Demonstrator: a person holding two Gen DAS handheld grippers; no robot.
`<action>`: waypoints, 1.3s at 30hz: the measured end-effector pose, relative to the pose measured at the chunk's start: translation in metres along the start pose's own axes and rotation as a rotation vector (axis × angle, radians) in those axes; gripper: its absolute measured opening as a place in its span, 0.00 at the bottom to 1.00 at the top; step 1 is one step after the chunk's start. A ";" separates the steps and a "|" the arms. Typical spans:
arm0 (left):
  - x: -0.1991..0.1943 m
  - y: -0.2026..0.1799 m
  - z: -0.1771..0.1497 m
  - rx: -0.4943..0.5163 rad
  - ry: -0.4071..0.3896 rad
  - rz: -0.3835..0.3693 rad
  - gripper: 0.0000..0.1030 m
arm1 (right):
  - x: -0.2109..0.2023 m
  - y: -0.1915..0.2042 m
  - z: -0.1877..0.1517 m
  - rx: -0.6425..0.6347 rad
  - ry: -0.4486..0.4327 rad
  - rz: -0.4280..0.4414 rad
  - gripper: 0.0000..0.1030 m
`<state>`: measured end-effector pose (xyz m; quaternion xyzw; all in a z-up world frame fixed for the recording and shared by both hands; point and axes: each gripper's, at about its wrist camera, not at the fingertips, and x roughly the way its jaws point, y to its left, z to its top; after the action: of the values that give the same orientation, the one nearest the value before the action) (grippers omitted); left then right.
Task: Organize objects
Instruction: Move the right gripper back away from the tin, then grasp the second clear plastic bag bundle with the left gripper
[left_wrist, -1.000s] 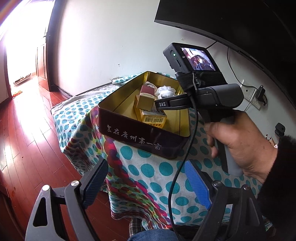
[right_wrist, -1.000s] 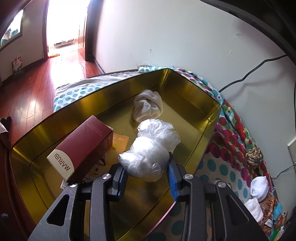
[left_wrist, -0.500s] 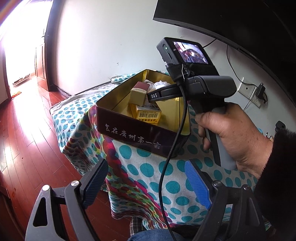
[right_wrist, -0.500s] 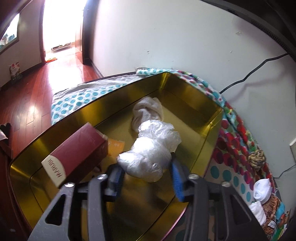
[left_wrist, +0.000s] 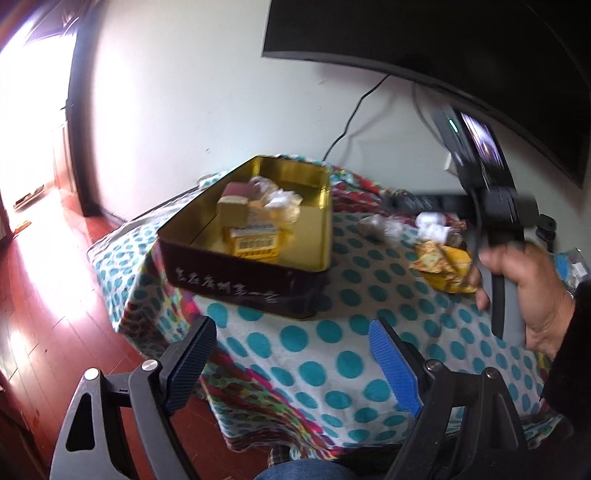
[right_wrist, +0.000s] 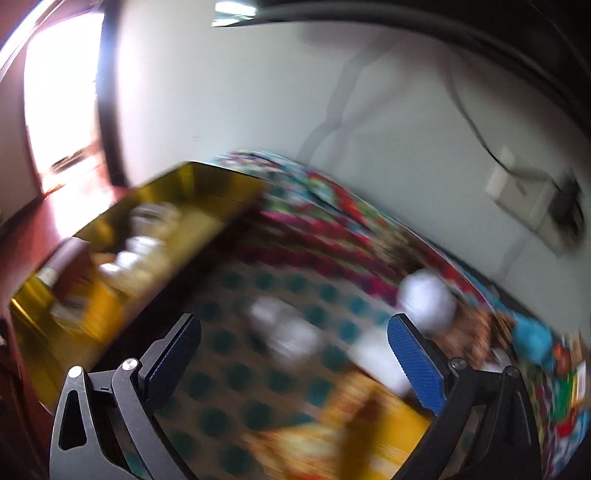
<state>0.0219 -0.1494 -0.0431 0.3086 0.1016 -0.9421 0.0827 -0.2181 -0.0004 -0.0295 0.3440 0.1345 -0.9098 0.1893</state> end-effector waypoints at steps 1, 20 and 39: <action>-0.003 -0.003 0.000 0.008 -0.017 -0.015 0.84 | -0.002 -0.016 -0.007 0.022 0.001 -0.022 0.98; 0.047 -0.100 0.019 0.172 -0.009 -0.073 0.84 | -0.024 -0.169 -0.096 0.314 -0.016 -0.185 0.99; 0.206 -0.147 0.091 0.249 0.167 0.075 0.84 | -0.028 -0.181 -0.100 0.374 -0.032 -0.196 1.00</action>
<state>-0.2258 -0.0492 -0.0739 0.3973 -0.0211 -0.9148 0.0701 -0.2201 0.2053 -0.0622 0.3439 -0.0070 -0.9383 0.0346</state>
